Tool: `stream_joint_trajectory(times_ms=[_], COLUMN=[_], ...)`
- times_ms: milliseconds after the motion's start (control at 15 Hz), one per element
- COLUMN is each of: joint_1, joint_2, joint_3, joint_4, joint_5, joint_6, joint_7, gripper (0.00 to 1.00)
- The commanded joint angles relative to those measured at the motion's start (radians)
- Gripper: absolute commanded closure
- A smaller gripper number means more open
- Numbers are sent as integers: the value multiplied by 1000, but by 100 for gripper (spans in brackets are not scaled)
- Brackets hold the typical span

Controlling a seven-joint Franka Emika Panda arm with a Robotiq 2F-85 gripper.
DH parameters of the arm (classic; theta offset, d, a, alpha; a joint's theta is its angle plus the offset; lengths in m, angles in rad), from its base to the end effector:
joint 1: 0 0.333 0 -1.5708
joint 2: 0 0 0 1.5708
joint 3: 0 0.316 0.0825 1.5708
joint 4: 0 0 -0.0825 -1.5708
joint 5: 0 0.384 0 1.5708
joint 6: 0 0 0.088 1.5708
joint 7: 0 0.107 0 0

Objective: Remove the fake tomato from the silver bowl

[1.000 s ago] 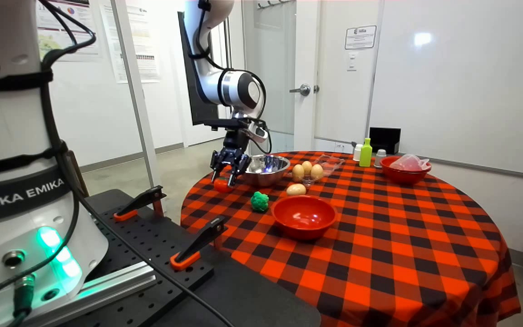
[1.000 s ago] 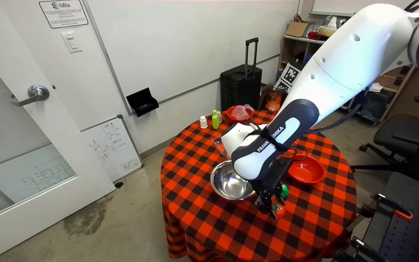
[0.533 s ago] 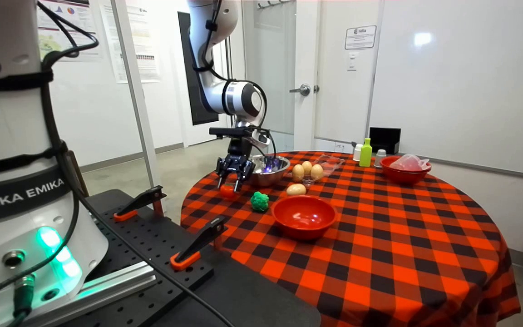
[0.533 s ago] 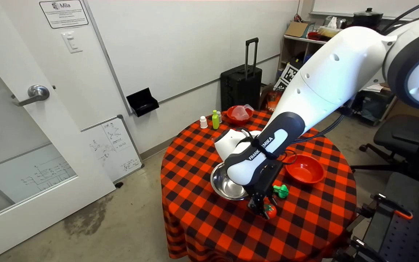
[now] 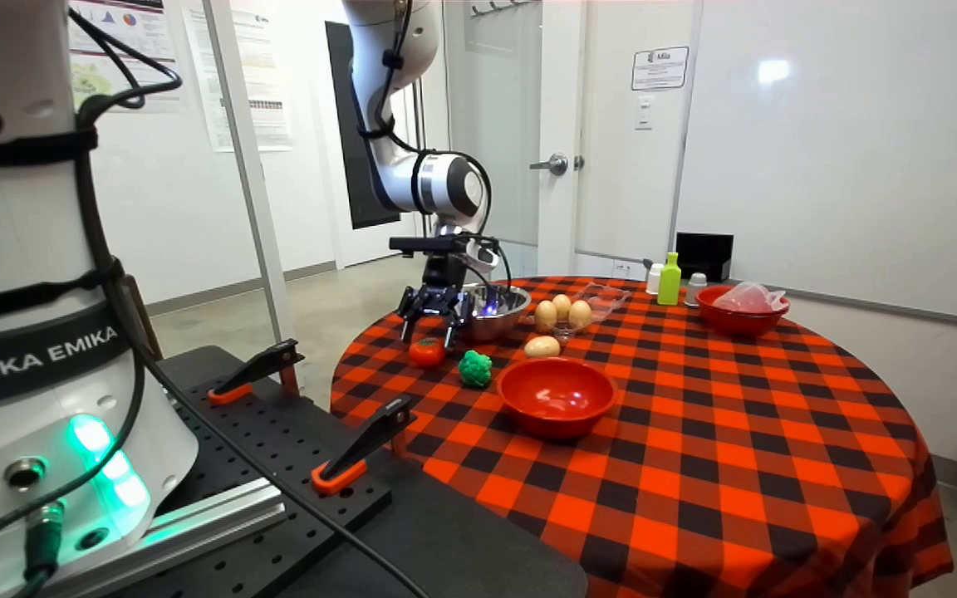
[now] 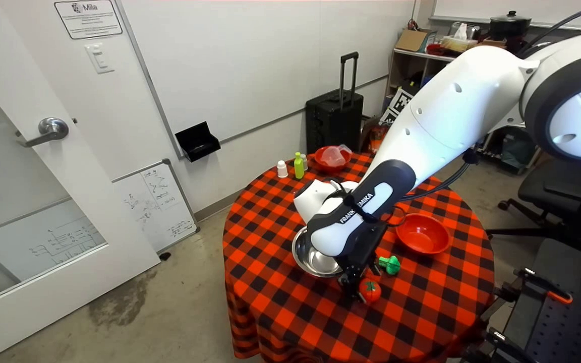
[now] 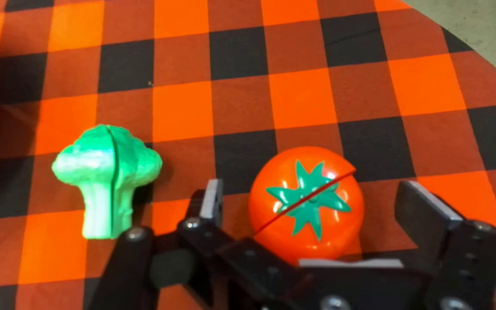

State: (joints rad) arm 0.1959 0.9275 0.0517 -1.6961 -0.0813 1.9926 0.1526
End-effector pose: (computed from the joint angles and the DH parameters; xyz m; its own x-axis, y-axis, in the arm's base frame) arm 0.5560 0.1363 0.0260 0.8086 0.0895 -0.5815 0.1722 -0.9811 0.0884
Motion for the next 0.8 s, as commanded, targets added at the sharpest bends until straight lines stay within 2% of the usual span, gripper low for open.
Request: stream_joint_trajectory(times_ms=[0,333,733], joint_1=[11,-5,-58], joint_2=[-35,-155,-358], joint_3=[-18,-18,40], joint_4=[-13,-103,-238], joint_5=[-14,-6,70], joint_6=[-52,-102,-144], joint_7=[12,5,-86], gripper=[0,0,0])
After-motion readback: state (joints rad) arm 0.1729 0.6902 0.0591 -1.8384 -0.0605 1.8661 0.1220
